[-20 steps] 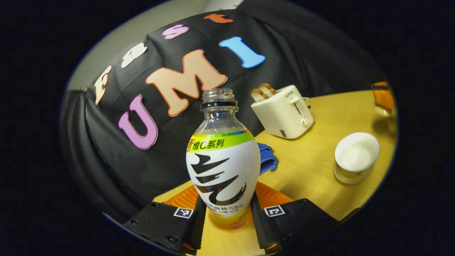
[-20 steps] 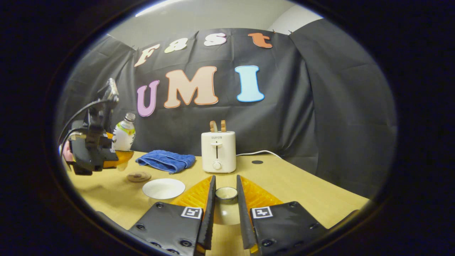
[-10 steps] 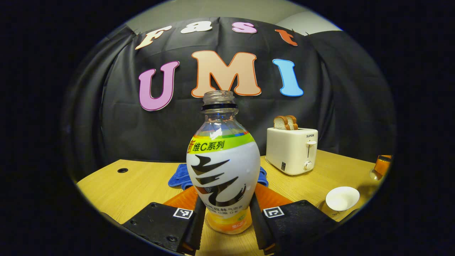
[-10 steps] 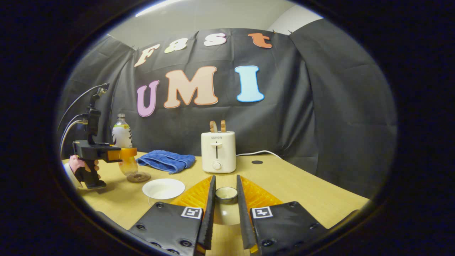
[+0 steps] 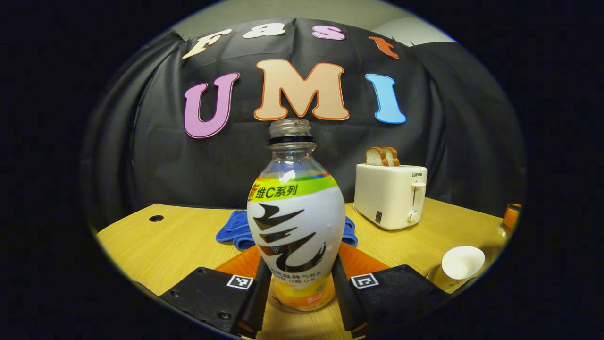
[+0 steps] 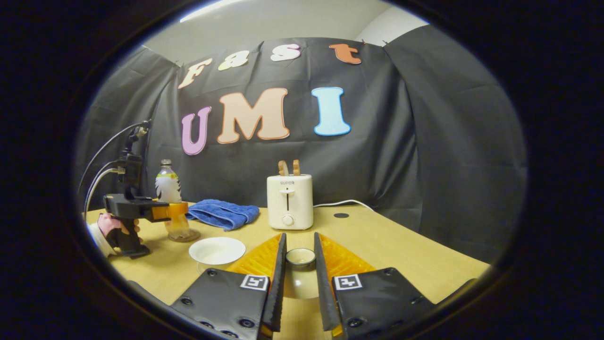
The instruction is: Open the teacup lid with one hand, grasp the water bottle and pour water into the teacup with the other hand; after pouring, place the water bottle on the coaster and then close the teacup lid.
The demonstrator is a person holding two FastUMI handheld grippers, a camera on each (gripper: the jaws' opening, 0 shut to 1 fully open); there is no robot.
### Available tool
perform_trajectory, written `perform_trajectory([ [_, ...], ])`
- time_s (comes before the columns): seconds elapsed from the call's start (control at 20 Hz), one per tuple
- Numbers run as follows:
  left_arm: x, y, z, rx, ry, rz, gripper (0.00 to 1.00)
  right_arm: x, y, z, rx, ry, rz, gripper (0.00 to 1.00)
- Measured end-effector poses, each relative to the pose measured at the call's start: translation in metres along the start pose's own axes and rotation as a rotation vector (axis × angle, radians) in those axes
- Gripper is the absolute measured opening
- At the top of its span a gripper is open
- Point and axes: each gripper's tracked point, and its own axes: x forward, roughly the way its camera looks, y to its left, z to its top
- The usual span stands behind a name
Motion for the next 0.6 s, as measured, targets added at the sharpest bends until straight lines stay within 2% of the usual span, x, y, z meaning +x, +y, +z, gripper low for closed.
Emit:
perform_trajectory([
  [0.55,0.0018,-0.0002,-0.0031,0.021,0.029,0.009,0.69,-0.0002,-0.0002,-0.0007,0.0,0.0,-0.001,0.36],
  [0.6,0.0026,-0.0017,-0.0026,0.017,0.026,0.008,0.74,0.0001,-0.0002,-0.0006,0.0,0.0,-0.001,0.36],
])
